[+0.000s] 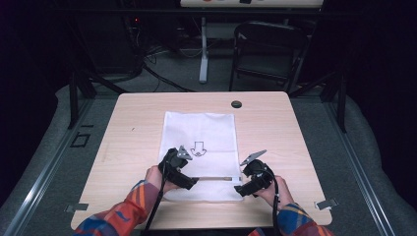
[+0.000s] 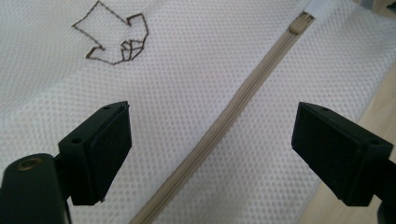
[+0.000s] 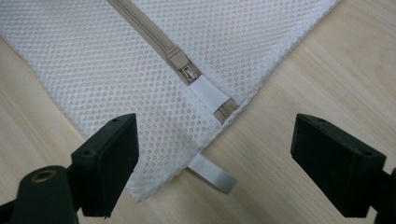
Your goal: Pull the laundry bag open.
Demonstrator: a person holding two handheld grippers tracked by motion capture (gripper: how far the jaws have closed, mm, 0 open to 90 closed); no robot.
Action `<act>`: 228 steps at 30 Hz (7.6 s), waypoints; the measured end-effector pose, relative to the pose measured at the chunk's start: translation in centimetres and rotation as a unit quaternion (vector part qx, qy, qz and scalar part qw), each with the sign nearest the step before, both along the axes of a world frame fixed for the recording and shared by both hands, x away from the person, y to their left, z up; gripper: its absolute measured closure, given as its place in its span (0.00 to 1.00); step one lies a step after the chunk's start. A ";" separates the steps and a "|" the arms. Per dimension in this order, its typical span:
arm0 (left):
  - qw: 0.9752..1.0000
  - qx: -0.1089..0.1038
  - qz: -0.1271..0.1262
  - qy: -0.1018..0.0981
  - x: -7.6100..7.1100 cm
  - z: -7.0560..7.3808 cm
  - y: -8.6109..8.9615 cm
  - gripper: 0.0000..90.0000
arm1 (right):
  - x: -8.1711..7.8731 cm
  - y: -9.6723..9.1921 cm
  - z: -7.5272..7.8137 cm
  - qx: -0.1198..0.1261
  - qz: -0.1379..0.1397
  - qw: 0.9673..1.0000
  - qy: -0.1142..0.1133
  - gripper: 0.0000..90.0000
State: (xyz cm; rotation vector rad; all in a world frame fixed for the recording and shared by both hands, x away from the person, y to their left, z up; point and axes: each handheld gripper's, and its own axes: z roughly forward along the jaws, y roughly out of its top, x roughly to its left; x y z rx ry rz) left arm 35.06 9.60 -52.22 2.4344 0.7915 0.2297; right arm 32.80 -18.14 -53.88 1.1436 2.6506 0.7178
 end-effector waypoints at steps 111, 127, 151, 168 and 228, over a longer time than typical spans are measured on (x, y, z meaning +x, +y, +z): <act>0.991 -0.032 -0.127 0.035 1.5 -4.1 -8.2 0.91 | 1.0 1.3 -2.2 0.013 -0.017 1.000 -0.018 1.00; 0.991 -0.033 -0.114 0.056 2.0 -3.7 -5.5 0.90 | 1.1 1.2 -2.2 0.010 -0.013 1.000 -0.016 1.00; 0.991 -0.043 -0.110 0.064 2.2 -4.0 -5.4 0.90 | 1.7 3.3 -2.5 0.021 0.008 0.999 -0.045 1.00; 0.992 -0.042 -0.103 0.066 2.2 -4.2 -5.3 0.89 | 1.3 3.4 -2.5 0.006 0.044 0.997 -0.069 1.00; 0.994 -0.021 -0.071 0.081 1.8 -3.4 -0.4 0.90 | 1.3 3.3 -2.4 0.005 0.037 0.998 -0.051 1.00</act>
